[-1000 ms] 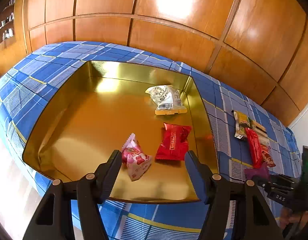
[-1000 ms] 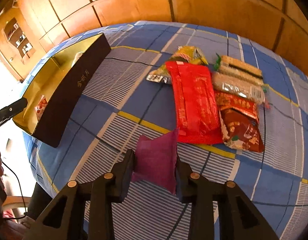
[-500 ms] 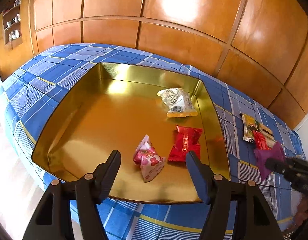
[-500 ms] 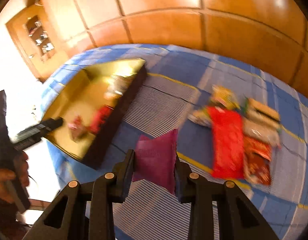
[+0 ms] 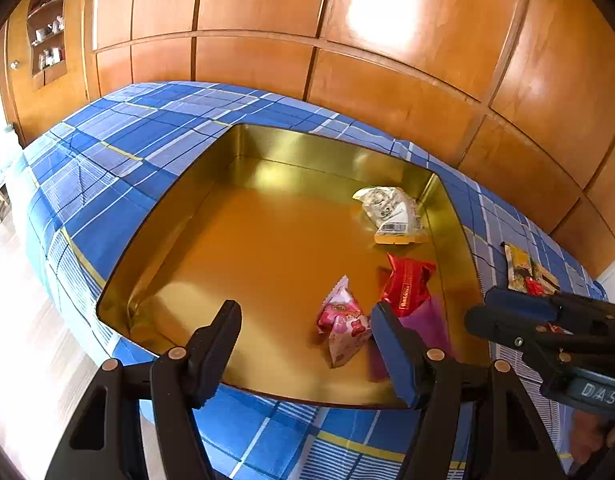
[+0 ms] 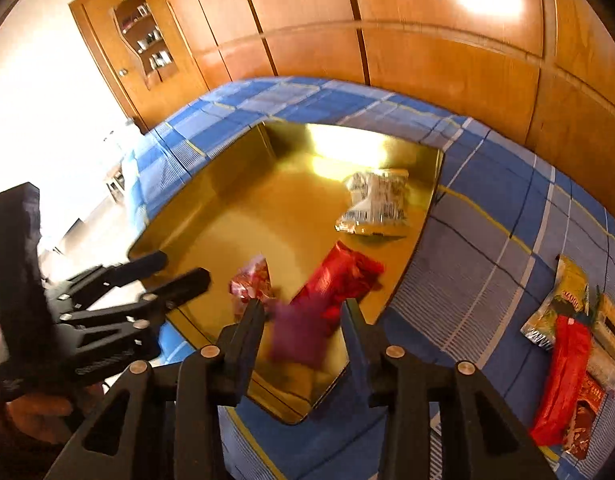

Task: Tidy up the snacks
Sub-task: 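Lower the purple pouch into the tray and open the right gripper, then move both grippers back toward the remaining snacks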

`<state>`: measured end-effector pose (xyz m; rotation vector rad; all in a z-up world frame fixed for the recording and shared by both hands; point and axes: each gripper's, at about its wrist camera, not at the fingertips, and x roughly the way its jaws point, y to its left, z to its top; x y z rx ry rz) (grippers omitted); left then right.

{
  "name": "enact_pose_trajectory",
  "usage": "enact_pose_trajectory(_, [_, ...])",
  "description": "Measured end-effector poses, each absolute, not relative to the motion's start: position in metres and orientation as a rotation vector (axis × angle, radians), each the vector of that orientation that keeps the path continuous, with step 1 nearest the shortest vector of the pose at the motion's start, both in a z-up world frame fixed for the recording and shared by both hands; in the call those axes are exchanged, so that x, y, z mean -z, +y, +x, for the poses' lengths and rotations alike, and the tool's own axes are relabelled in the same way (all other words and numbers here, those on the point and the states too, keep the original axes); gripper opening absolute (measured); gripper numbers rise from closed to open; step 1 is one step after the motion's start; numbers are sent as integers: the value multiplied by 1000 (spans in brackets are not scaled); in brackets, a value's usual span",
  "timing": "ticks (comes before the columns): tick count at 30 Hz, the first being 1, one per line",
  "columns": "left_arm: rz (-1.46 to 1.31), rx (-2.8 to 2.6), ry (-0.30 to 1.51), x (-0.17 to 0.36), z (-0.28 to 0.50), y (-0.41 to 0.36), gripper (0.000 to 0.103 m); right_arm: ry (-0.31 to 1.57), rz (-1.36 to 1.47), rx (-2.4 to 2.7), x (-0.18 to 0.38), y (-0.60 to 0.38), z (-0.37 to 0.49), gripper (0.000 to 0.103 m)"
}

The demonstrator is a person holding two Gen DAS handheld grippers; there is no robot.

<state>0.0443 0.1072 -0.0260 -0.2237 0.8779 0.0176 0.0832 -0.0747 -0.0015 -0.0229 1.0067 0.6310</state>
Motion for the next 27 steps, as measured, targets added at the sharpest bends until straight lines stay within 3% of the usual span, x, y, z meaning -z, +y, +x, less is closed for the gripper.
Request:
enact_pose_trajectory(18, [-107,51,847,12,40,69,71,963,27,-361,-1,-186,58,42])
enact_pose_trajectory(27, [-65,99,836,4,40,46,71,868,-204,-140,-13,-211,41,42])
